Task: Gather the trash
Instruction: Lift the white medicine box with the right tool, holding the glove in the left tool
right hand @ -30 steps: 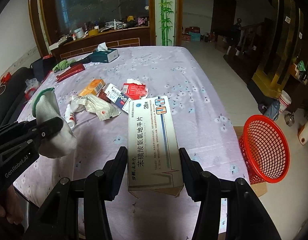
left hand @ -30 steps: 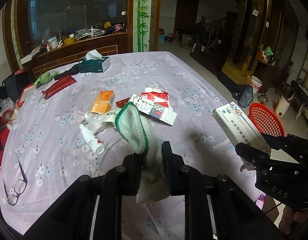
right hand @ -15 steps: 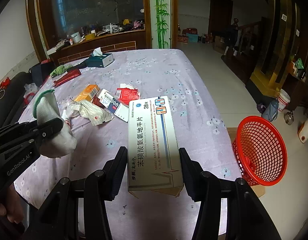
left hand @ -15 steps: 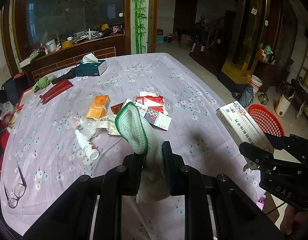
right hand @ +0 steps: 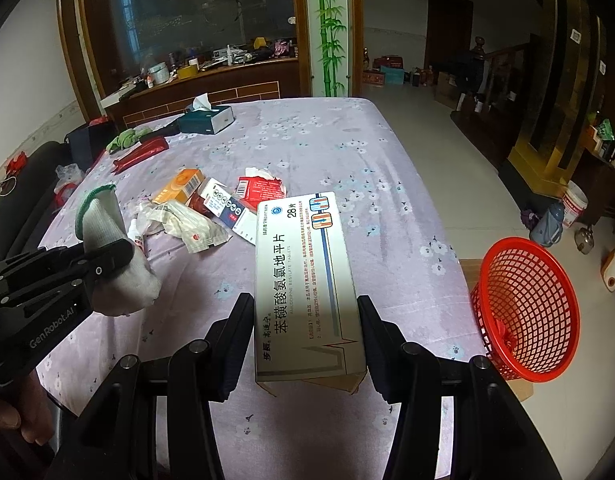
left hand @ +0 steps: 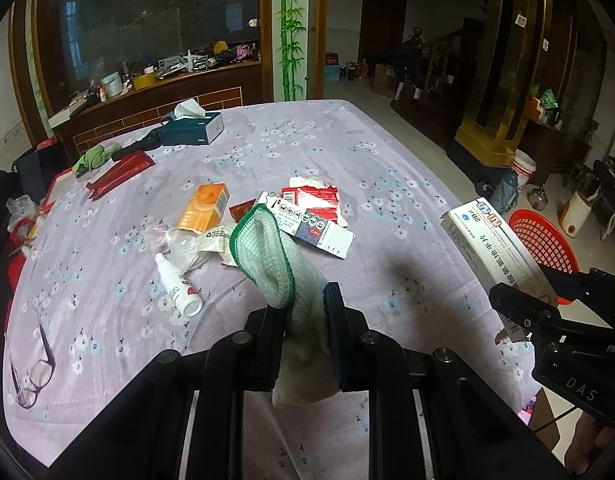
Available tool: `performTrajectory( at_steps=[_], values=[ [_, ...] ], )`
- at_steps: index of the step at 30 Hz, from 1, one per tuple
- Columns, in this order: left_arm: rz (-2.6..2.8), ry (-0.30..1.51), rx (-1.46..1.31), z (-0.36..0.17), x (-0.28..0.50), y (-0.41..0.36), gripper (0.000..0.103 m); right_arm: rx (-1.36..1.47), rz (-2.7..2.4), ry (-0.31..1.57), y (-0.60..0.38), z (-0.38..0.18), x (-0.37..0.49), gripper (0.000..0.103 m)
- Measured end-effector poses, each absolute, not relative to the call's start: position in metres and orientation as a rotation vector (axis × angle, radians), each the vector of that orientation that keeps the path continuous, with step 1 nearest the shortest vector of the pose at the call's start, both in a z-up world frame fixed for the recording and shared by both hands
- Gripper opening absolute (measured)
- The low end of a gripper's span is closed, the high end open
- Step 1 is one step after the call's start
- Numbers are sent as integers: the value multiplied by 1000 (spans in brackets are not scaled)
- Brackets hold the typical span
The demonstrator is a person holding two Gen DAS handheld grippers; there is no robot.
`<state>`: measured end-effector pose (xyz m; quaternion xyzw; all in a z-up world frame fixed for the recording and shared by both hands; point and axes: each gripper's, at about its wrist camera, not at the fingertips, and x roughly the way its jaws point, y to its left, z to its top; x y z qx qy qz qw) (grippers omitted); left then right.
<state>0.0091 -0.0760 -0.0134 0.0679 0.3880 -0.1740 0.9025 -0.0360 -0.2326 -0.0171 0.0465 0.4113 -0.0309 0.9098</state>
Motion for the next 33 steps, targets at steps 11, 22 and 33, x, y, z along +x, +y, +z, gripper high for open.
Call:
performTrajectory(
  at_steps=[11, 22, 33],
  values=[
    [-335, 799, 156, -14, 11, -77, 18, 97, -51, 843, -232, -15, -34, 55],
    [-334, 800, 164, -15, 12, -77, 18, 100, -56, 849, -232, -15, -34, 55],
    [-362, 807, 186, -21, 15, -83, 18, 117, -87, 859, -237, -17, -39, 56]
  ],
)
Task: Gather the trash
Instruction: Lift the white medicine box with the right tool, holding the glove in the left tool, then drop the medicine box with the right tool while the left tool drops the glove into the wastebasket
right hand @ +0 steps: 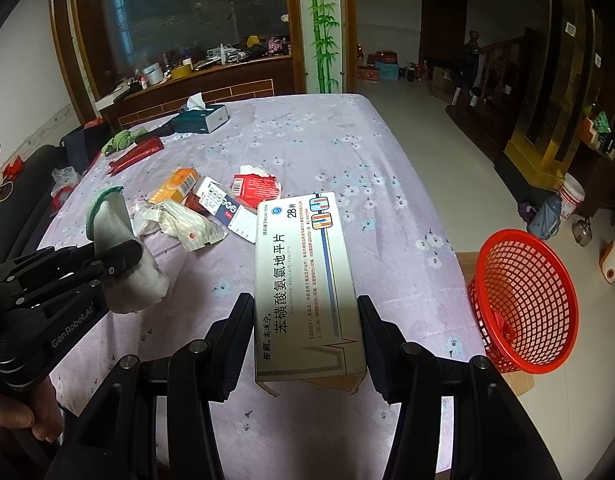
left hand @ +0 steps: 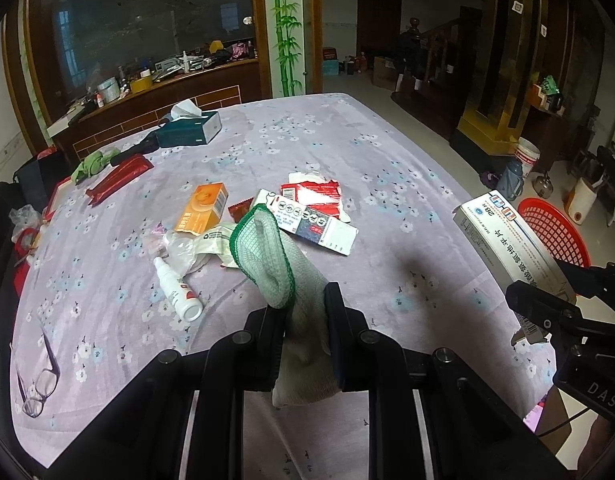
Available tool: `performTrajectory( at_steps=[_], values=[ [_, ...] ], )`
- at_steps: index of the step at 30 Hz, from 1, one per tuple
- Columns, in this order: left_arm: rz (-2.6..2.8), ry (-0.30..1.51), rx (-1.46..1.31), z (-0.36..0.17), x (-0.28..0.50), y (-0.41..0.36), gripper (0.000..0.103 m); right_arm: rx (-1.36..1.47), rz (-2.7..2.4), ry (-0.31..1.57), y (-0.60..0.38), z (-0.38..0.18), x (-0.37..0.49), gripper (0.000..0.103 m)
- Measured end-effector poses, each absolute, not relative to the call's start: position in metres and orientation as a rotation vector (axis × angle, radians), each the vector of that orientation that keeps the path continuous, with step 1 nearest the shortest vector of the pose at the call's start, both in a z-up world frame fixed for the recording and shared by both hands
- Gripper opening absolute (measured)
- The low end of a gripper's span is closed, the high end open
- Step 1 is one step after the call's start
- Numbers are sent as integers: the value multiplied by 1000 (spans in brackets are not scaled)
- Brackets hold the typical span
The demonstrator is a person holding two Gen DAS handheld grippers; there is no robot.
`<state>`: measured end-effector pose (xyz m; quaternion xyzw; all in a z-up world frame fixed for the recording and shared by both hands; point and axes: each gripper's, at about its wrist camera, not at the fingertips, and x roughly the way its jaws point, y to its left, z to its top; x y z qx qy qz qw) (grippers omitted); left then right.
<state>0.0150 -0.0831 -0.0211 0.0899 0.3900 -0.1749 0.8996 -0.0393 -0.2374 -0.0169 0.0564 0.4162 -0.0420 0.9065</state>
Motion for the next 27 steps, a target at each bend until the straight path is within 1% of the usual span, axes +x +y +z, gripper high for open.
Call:
performTrajectory(
  at_steps=[8, 13, 19, 27],
  values=[
    [-426, 822, 194, -24, 13, -101, 18, 175, -128, 870, -259, -19, -48, 55],
    [-494, 820, 208, -22, 10, -122, 18, 250, -184, 867, -290, -19, -61, 55],
    [-635, 827, 230, -16, 4, -164, 18, 341, -271, 851, -337, -16, -83, 55],
    [-905, 876, 225, -4, -6, -250, 19, 500, -380, 815, -420, -11, -121, 56]
  ],
)
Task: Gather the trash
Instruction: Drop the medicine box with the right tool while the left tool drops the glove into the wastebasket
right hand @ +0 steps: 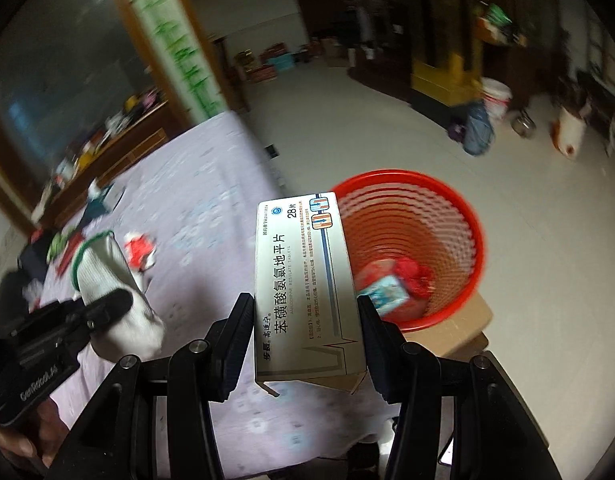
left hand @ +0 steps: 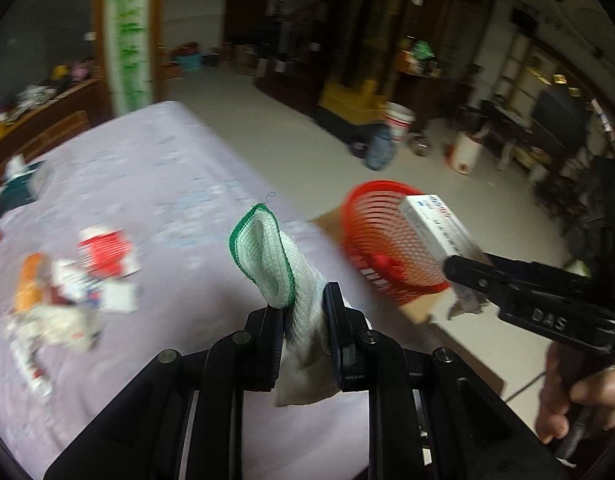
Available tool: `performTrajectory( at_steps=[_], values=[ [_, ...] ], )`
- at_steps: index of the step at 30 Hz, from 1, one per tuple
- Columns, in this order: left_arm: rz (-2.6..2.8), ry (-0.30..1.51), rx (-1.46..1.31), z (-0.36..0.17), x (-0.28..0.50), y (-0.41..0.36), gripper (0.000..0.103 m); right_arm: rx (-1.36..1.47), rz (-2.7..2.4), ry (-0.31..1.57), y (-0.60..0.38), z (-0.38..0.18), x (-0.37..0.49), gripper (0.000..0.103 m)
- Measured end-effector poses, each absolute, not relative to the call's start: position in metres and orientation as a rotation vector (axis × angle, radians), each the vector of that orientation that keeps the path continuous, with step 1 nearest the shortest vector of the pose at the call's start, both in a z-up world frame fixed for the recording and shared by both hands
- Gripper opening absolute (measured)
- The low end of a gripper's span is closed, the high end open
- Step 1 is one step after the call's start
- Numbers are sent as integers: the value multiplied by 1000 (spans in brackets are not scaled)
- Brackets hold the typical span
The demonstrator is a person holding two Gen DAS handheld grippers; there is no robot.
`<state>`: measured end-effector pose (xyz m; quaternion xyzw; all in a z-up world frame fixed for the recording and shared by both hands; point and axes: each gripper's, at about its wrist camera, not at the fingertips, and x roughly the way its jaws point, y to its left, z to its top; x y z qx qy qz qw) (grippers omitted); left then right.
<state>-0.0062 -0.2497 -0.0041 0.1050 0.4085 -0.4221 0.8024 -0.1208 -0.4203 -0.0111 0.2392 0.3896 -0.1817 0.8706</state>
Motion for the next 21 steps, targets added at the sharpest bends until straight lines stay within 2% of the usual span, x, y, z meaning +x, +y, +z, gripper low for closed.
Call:
performTrajectory(
  at_steps=[14, 16, 18, 19, 21],
  values=[
    [-1053, 975, 276, -34, -7, -406, 19, 659, -435, 786, -531, -11, -147, 56],
    [-1044, 978, 281, -38, -3, -421, 26, 659, -430, 786, -541, -10, -140, 56],
    [-1017, 973, 285, -39, 2, -428, 55, 656, -425, 788, -548, -11, -134, 56],
    [-1006, 972, 282, -39, 3, -428, 60, 657, -418, 792, -551, -12, -129, 57],
    [-1000, 970, 255, -36, 7, -424, 61, 650, -414, 803, -556, -15, -120, 57]
  ],
)
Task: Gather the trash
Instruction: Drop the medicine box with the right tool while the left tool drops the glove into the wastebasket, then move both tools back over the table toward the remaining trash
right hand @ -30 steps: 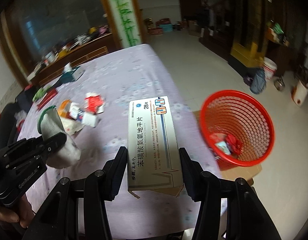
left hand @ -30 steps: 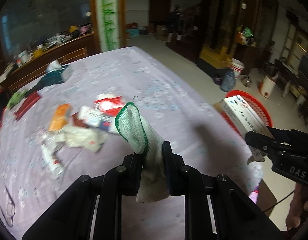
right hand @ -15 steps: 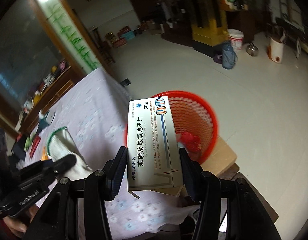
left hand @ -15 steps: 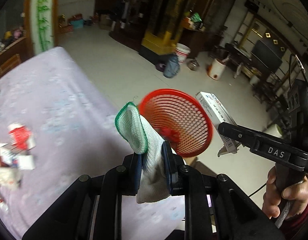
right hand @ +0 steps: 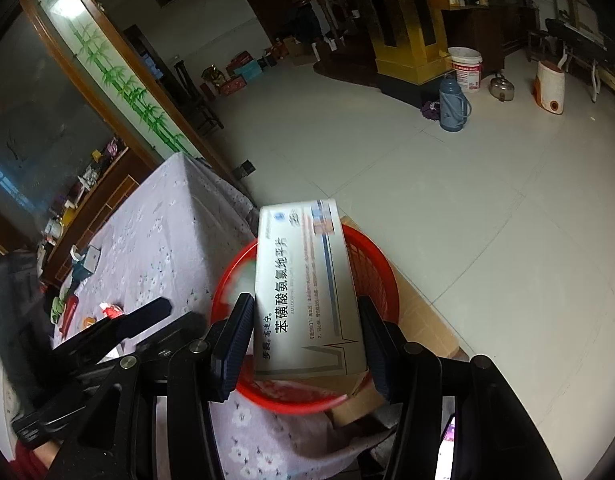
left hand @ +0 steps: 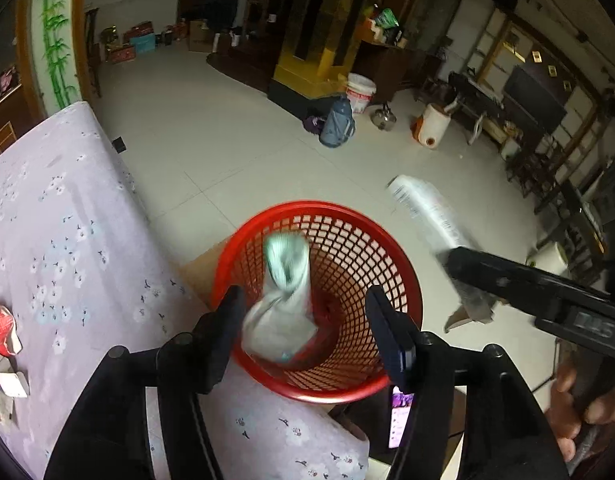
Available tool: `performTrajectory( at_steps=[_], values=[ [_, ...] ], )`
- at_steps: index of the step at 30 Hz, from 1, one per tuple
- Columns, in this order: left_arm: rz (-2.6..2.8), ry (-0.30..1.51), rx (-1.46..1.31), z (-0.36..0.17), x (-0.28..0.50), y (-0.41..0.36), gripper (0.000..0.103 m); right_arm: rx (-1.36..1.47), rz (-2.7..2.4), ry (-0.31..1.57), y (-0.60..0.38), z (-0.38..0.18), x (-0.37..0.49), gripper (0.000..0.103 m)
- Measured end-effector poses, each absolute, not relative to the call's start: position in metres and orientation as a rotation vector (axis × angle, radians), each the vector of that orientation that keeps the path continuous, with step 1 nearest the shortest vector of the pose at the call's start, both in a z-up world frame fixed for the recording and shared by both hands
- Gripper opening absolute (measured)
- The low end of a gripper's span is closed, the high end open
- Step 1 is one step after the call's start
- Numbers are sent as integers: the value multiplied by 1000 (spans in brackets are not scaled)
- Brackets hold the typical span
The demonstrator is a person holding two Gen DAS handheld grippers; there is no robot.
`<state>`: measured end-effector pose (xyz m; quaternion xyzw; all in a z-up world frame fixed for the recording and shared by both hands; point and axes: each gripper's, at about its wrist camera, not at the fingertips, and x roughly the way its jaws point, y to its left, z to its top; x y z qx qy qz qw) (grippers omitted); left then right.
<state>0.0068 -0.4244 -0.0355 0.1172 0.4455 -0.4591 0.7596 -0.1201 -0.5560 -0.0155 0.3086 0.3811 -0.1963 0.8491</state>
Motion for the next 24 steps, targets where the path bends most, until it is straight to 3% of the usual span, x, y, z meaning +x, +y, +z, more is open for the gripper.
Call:
performTrajectory(
  at_steps=[4, 24],
  values=[
    [-972, 977, 223, -29, 9, -405, 61, 637, -416, 839, -555, -26, -101, 68],
    [-640, 903, 60, -1, 23, -172, 61, 408, -98, 930, -330, -32, -78, 68]
  ],
)
